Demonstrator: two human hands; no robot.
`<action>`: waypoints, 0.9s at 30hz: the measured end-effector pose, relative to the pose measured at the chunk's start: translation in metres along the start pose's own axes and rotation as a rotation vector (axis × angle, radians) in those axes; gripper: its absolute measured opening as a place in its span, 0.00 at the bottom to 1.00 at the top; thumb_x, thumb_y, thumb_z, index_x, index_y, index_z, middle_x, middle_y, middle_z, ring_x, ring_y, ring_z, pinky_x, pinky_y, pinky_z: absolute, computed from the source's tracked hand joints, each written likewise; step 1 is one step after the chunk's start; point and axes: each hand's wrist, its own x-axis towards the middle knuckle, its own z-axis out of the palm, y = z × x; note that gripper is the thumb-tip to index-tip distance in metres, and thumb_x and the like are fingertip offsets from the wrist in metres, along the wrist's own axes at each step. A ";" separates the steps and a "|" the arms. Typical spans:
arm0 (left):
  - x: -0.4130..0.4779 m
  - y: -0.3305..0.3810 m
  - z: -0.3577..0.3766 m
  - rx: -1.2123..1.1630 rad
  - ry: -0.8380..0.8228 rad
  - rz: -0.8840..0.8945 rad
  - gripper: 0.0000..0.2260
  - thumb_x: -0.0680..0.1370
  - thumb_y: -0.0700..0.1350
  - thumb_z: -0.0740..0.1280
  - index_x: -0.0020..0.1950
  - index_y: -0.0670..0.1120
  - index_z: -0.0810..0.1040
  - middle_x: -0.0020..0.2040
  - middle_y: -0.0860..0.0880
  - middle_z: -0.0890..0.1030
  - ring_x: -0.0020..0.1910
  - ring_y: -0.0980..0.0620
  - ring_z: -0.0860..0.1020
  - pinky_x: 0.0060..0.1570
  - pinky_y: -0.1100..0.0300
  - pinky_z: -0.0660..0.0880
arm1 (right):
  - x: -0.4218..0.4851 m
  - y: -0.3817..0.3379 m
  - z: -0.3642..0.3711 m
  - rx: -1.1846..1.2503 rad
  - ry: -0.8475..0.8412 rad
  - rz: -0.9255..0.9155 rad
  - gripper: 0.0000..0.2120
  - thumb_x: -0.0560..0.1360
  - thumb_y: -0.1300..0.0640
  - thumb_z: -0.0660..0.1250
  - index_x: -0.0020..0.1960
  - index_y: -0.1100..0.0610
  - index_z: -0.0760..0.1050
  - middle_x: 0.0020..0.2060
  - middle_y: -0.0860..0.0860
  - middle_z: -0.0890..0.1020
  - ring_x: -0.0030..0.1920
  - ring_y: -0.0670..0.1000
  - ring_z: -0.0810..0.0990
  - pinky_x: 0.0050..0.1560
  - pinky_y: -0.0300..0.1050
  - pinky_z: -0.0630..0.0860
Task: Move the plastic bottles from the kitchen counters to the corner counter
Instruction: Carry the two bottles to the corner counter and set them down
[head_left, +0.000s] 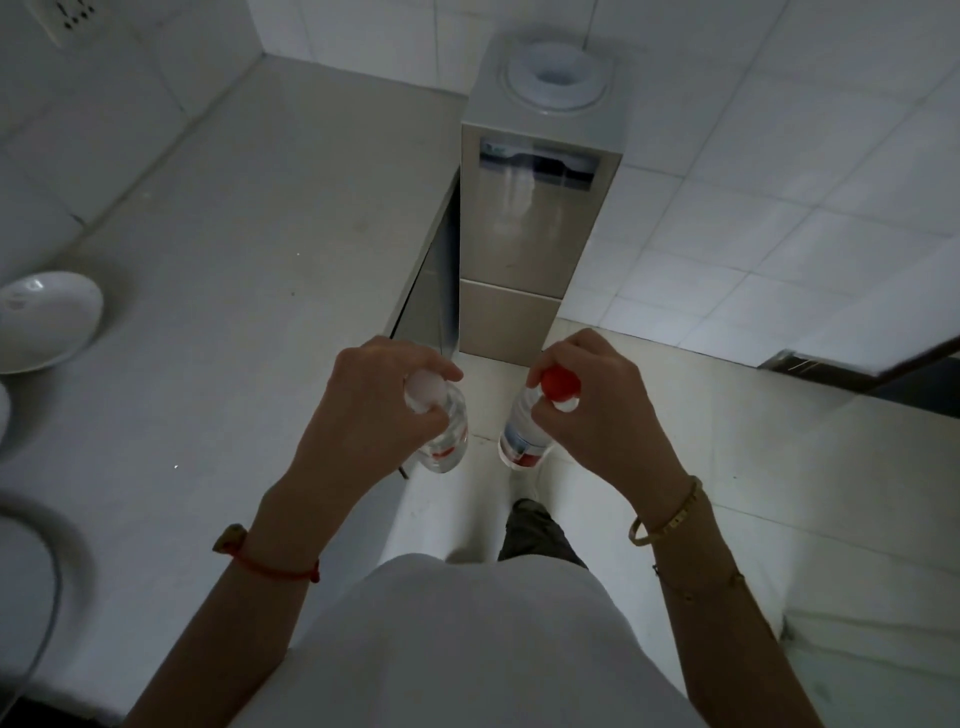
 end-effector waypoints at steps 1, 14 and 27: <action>0.011 0.000 0.001 -0.009 0.004 -0.009 0.14 0.65 0.41 0.76 0.49 0.50 0.84 0.44 0.55 0.81 0.36 0.67 0.72 0.40 0.74 0.67 | 0.010 0.005 0.000 -0.001 -0.005 0.000 0.10 0.66 0.60 0.74 0.46 0.54 0.77 0.45 0.49 0.78 0.45 0.46 0.74 0.46 0.29 0.69; 0.161 0.025 0.032 -0.034 0.146 -0.197 0.14 0.64 0.39 0.75 0.47 0.52 0.84 0.45 0.51 0.84 0.39 0.57 0.76 0.41 0.68 0.70 | 0.183 0.075 -0.036 -0.008 -0.140 -0.178 0.10 0.67 0.60 0.74 0.47 0.56 0.78 0.45 0.49 0.77 0.45 0.47 0.75 0.49 0.34 0.72; 0.264 0.039 0.040 -0.041 0.320 -0.402 0.16 0.62 0.36 0.74 0.45 0.53 0.84 0.39 0.57 0.79 0.37 0.62 0.75 0.39 0.73 0.67 | 0.332 0.116 -0.044 0.020 -0.291 -0.372 0.09 0.67 0.61 0.72 0.46 0.56 0.77 0.46 0.48 0.75 0.45 0.47 0.76 0.51 0.36 0.74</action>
